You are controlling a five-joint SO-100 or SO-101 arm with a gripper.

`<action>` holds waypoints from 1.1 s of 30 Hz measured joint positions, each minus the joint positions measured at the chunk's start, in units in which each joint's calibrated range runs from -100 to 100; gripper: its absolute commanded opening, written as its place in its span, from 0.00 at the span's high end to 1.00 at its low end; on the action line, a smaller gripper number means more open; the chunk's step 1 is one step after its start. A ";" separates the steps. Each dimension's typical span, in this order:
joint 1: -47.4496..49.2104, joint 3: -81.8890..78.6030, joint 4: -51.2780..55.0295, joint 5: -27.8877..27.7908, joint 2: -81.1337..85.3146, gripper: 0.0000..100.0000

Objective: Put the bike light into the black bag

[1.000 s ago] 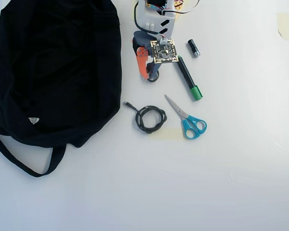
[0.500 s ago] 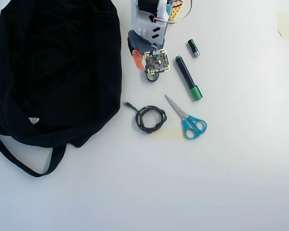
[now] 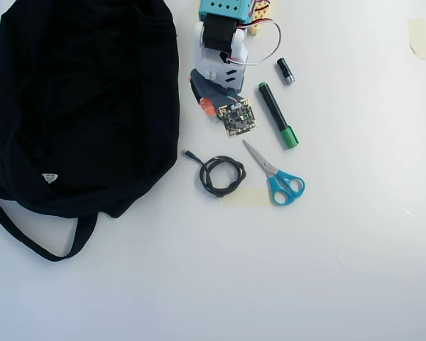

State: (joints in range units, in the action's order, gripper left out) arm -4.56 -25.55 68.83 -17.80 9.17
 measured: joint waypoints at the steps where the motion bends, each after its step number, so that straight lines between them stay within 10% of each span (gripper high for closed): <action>1: 0.66 0.00 0.52 0.63 0.00 0.89; 14: 3.16 -1.81 3.69 7.52 0.00 0.57; 33: 3.38 -10.93 -4.47 7.52 0.00 0.57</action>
State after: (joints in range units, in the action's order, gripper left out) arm -1.18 -36.48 64.36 -10.28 9.17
